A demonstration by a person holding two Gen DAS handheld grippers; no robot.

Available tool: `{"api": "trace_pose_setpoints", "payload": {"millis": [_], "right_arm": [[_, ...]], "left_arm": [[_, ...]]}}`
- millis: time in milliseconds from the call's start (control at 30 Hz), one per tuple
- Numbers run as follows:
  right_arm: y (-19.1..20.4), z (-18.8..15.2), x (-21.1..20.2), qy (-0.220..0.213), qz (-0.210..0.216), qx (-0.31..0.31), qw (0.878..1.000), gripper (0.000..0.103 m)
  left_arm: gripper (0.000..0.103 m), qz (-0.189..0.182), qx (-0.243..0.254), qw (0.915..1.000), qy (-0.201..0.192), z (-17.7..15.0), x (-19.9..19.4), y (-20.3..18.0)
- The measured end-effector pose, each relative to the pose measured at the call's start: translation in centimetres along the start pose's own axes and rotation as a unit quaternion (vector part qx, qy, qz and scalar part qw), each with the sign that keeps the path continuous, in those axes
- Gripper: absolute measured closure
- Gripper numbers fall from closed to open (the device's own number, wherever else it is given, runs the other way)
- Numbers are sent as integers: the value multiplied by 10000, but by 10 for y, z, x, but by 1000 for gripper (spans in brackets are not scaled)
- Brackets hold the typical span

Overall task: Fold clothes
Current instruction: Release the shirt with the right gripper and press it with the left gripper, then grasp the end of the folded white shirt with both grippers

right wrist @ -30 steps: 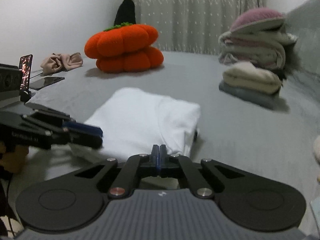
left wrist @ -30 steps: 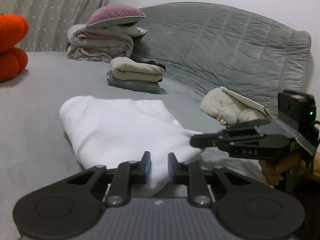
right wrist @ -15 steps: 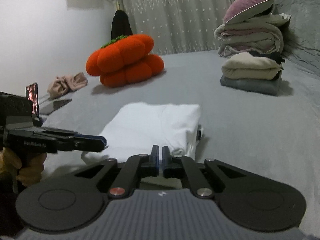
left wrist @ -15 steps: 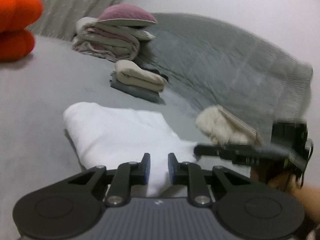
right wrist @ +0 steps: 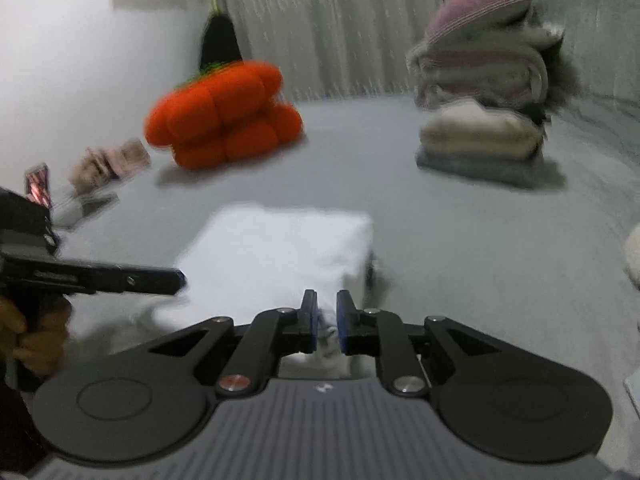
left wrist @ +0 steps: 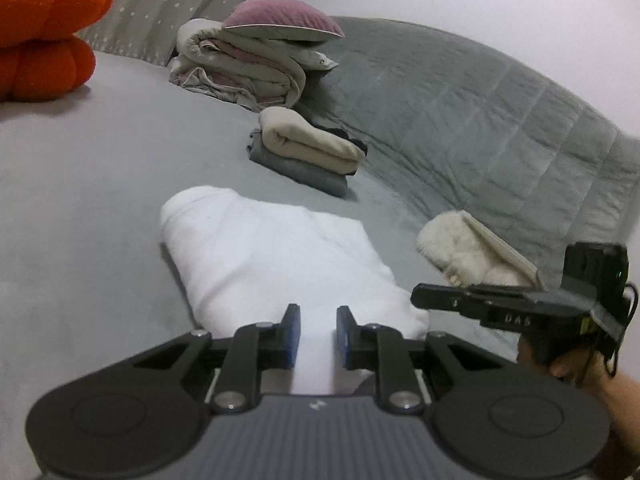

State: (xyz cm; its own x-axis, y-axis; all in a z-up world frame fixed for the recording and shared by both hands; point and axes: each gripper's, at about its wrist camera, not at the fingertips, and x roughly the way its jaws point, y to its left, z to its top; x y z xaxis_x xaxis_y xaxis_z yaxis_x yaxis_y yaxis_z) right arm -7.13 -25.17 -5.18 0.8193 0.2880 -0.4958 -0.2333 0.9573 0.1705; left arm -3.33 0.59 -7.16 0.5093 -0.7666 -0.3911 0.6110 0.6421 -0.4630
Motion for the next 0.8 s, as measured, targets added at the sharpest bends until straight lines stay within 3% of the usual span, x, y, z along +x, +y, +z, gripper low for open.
{"api": "trace_pose_setpoints", "payload": {"millis": [133,433,700,800], "right_arm": [[-5,6,-6,-117,148,208,9996,87],[-10,30,18,-395,158,448,9981,87],[-18,32,56,-118,-181,865,9960,86],[-27,33,56,-135,-230,1196,9925,75]], "left_arm": [[72,27,-256,9994,-213,10,-6,3],[67,654,-483,9936,-790,26,3,17],[48,1264,-1077,9838,-676,24,8,44],[45,1314,-1494,9784,-566,26,4,55]]}}
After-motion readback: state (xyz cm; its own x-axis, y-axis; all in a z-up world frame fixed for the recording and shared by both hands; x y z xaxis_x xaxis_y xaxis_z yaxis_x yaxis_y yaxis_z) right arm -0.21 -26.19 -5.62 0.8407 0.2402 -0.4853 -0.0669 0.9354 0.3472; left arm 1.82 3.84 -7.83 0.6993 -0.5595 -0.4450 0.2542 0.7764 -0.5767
